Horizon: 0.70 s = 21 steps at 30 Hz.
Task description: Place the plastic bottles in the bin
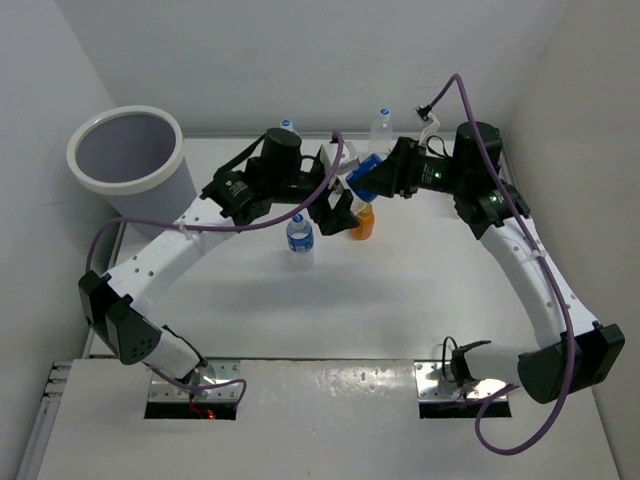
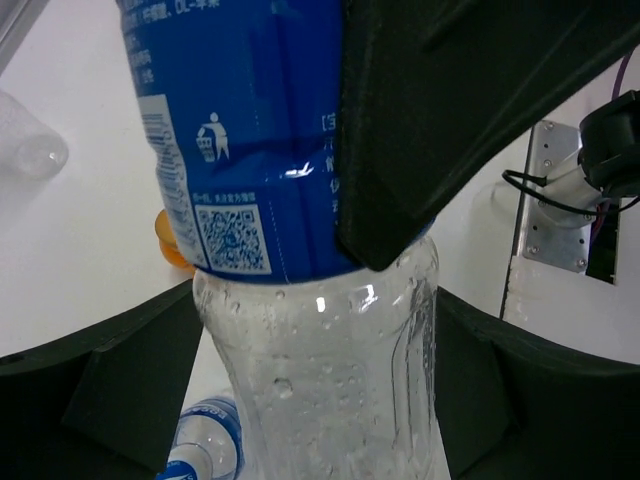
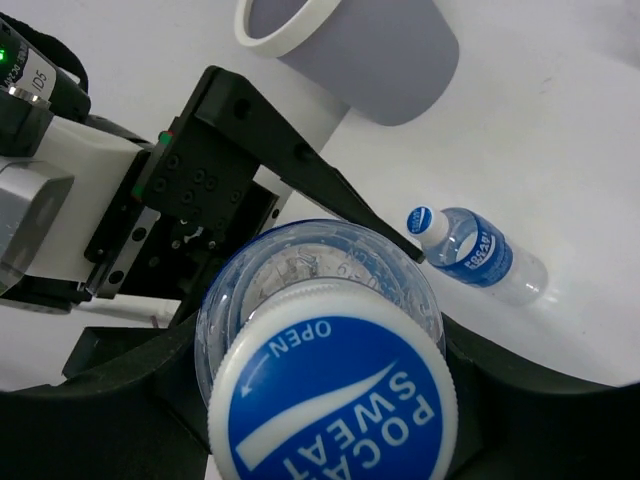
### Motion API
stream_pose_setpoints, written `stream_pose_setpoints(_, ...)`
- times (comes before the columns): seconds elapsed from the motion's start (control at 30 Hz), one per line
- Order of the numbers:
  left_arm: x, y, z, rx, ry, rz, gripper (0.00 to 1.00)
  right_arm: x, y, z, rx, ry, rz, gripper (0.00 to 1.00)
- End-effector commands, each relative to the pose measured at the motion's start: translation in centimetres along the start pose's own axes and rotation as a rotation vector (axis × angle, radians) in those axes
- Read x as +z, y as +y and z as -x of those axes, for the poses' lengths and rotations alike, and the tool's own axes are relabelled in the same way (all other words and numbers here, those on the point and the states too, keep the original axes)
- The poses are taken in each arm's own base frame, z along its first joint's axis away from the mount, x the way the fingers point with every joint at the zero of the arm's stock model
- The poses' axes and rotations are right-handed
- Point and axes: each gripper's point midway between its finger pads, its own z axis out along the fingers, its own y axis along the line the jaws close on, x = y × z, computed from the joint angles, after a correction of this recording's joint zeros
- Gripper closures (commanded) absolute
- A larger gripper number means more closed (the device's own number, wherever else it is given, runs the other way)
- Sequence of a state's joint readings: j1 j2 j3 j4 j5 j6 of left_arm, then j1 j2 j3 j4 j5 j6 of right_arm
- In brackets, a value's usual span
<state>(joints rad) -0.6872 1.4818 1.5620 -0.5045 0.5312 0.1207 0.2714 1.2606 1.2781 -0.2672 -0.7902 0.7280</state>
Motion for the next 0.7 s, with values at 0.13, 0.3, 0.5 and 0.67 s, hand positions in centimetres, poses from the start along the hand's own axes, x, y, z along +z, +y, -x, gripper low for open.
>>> stream_pose_setpoints(0.13, -1.1, 4.4, 2.3, -0.025, -0.063, 0.187, 0.47, 0.9, 3.0, 1.1, -0.063, 0.014, 0.119, 0.84)
stream_pose_setpoints(0.3, -5.1, 9.1, 3.0, -0.097, -0.088, 0.408, 0.86, 1.8, 3.5, 5.1, -0.120, -0.039, 0.119, 0.22)
stream_pose_setpoints(0.5, -17.7, 19.5, 1.5, -0.350, -0.113, 0.899, 1.00, 2.3, 0.2, 12.3, -0.126, -0.164, 0.047, 0.06)
stream_pose_setpoints(0.67, -30.8, 25.8, -0.2, -0.450, -0.154, 1.305, 1.00, 6.0, -1.8, 9.0, -0.168, -0.060, 0.043, 0.07)
